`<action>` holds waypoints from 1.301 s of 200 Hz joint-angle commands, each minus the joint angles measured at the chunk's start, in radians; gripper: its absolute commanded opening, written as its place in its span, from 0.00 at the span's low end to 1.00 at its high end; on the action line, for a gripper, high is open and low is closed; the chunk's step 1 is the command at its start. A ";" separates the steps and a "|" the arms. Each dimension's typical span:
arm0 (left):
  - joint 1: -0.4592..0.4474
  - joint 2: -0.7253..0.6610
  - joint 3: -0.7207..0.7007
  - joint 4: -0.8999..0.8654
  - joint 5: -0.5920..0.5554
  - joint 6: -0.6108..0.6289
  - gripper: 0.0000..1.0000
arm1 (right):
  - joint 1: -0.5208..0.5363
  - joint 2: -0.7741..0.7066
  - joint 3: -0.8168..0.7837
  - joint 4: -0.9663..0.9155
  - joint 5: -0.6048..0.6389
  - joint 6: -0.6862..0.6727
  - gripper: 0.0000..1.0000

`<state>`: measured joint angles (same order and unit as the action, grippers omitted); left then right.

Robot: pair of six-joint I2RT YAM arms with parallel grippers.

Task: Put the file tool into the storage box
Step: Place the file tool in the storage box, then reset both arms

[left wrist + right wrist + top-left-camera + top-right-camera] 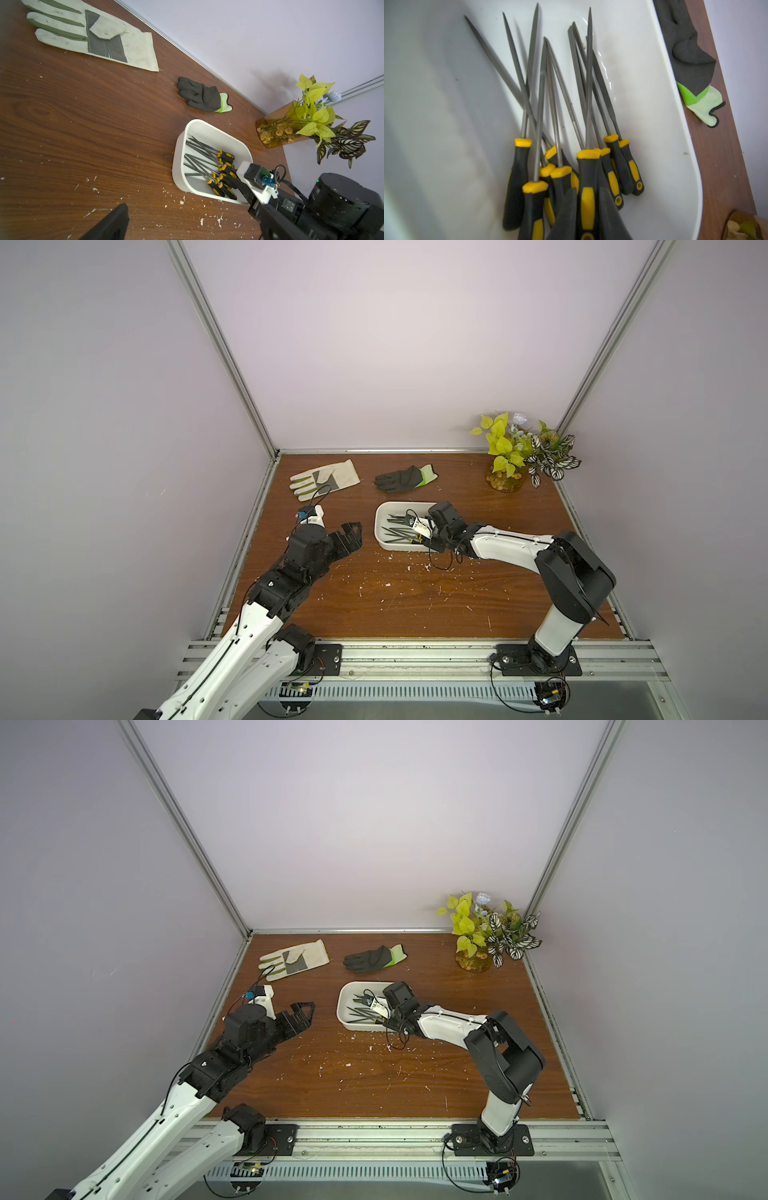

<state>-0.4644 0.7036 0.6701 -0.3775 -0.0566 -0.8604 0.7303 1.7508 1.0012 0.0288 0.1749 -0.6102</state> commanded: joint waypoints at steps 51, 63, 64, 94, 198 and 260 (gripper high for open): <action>-0.009 0.028 -0.037 0.024 0.000 0.012 1.00 | -0.005 0.001 0.026 0.129 0.198 -0.003 0.46; -0.009 0.041 -0.043 0.042 0.008 0.017 1.00 | -0.005 -0.018 0.009 0.157 0.222 0.015 0.49; -0.009 0.043 -0.044 0.043 0.008 0.019 1.00 | -0.005 -0.020 0.007 0.160 0.224 0.016 0.49; -0.010 0.086 -0.049 0.091 -0.027 0.073 1.00 | -0.005 -0.092 -0.030 0.176 0.245 0.119 0.58; 0.061 0.204 -0.194 0.656 -0.354 0.531 1.00 | -0.125 -0.476 -0.392 0.377 0.617 0.631 0.99; 0.280 0.308 -0.337 0.953 -0.352 0.588 1.00 | -0.318 -0.469 -0.585 0.704 0.603 0.538 0.99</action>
<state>-0.2562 0.9947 0.3801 0.3851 -0.4065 -0.3279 0.4442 1.2823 0.4759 0.5053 0.7616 -0.0257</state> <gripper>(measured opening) 0.997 0.991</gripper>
